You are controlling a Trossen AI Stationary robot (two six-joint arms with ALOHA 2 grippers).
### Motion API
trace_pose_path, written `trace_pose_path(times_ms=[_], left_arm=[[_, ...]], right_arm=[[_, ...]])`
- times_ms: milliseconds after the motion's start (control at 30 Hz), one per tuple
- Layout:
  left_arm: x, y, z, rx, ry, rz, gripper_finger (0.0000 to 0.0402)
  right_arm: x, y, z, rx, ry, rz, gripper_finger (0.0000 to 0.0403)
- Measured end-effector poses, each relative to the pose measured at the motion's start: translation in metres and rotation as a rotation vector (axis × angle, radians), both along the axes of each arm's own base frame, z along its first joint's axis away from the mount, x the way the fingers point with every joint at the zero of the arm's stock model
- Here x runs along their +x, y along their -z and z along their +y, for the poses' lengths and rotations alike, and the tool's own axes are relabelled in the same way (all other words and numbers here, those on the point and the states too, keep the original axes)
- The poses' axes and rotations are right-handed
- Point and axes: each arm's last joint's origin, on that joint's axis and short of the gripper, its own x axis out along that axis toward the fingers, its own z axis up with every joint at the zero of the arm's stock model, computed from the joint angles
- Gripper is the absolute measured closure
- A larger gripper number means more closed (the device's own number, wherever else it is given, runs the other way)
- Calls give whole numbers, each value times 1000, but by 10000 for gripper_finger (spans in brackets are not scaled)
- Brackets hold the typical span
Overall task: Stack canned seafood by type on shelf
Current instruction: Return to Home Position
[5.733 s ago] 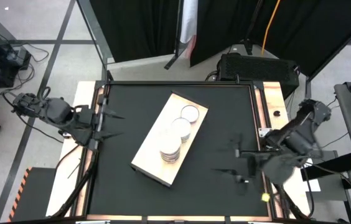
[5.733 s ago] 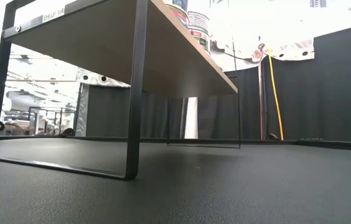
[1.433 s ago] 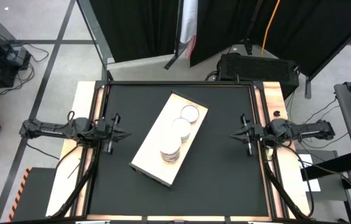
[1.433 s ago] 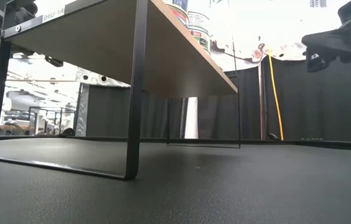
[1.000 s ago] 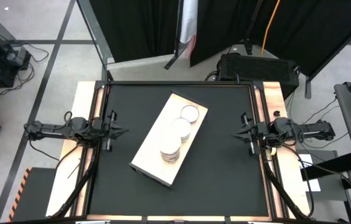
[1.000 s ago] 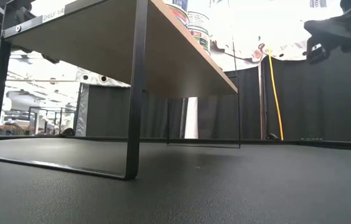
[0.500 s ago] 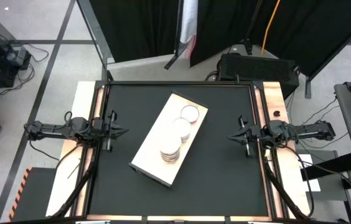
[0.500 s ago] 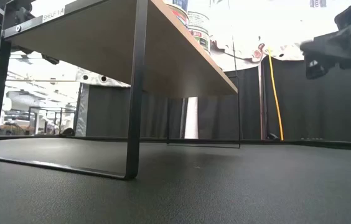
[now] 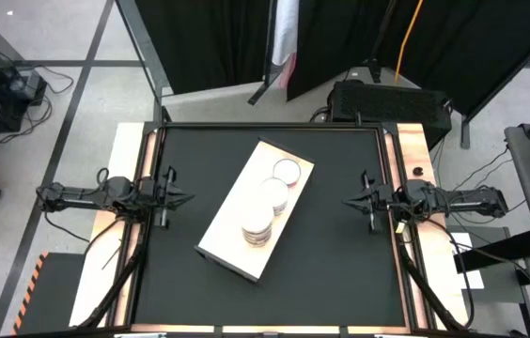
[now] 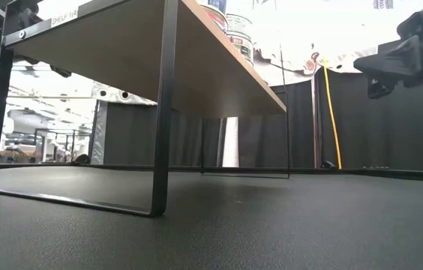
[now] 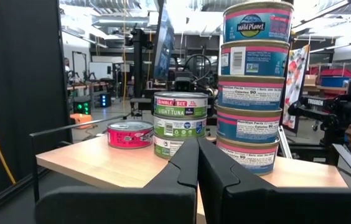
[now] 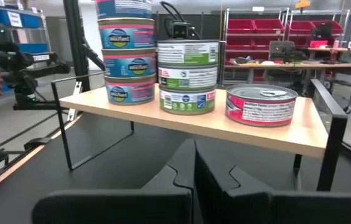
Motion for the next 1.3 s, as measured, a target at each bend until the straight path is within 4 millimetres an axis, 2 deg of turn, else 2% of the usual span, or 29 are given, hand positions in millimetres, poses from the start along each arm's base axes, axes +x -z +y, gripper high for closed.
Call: trace_pose_path(times_ms=[367,933,1300], left_arm=[[0,-1,0,-16,4,-9,400],[2,9,5,31,-112,99,400],[2,18,8,-5,-61,186,400]], right_arm=[[0,1,0,-103,-18,4,403],[0,1,0,-103,-14,5,403],[0,1,0,-103,-14,6,403]])
